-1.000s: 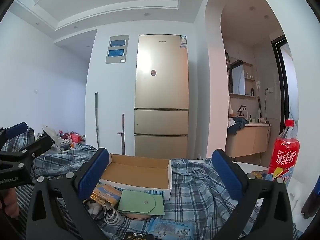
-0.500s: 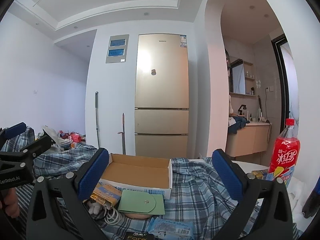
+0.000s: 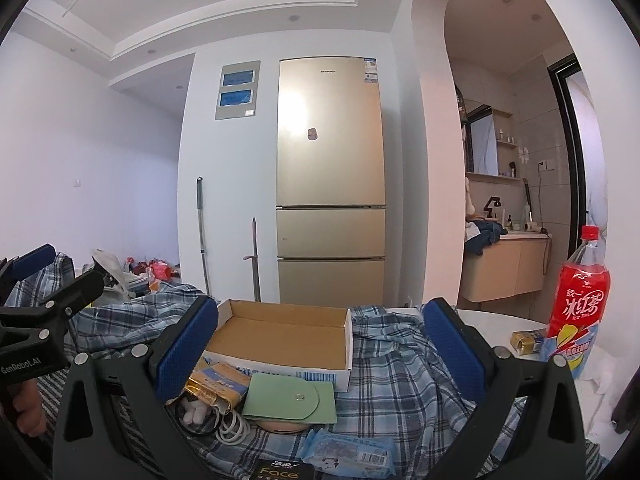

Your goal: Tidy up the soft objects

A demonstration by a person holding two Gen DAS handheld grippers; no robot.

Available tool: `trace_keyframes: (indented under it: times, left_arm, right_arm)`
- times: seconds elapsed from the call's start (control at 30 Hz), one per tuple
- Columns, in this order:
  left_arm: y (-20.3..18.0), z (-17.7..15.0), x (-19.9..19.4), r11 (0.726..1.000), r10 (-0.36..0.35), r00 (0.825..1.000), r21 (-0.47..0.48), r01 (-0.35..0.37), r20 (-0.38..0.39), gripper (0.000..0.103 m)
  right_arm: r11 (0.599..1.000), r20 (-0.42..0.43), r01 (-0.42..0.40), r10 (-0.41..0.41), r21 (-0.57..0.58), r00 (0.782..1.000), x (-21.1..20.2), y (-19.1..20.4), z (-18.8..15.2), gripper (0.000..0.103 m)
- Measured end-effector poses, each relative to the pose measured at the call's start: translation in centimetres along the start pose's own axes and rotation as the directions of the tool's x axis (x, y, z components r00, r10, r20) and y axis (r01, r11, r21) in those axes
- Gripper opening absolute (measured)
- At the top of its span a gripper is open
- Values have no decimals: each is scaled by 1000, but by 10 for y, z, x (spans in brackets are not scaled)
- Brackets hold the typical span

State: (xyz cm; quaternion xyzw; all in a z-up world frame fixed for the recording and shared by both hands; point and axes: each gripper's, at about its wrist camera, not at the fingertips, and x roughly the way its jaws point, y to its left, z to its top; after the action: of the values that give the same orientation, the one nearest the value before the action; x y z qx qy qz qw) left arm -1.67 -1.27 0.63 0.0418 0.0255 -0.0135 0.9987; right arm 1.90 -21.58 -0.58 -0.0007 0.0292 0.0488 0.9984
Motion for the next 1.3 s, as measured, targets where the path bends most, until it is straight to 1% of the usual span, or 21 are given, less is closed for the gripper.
trace_keyframes:
  times: [0.63,0.93,1.1,1.13,1.2,1.23,1.3]
  left_arm:
    - [3,-3,8,1000,7,1000,-27,-7,-11,103]
    - [7,-4,11,1000,7,1000,-29,-7,-23,103]
    - [9,-5,11,999,9,1000,-30,-9,-17,103]
    - [9,-5,10,999,10,1000,-30,-11,-17,103]
    - [8,-5,9,999,39,999,-21,-39,-11,103]
    - [8,-4,8,999,39,999,-18,-39,-7,103]
    - [9,-2,6,998,61,998,-8,-61,-4,103]
  right_arm:
    - [1000,5,18,-18,-3,1000,-2,-2,2,103]
    - [1000,6,27,-27,12,1000,-2,-4,2,103]
    - [999,9,33,-34,34,999,-3,-8,3,103]
    - [999,12,33,-34,34,999,-4,-8,4,103]
    - [999,1,35,-35,31,999,-5,-8,8,103]
    - [999,-5,30,-29,27,1000,-4,-8,10,103]
    - [999,-32,42,-41,10,999,-3,-6,14,103]
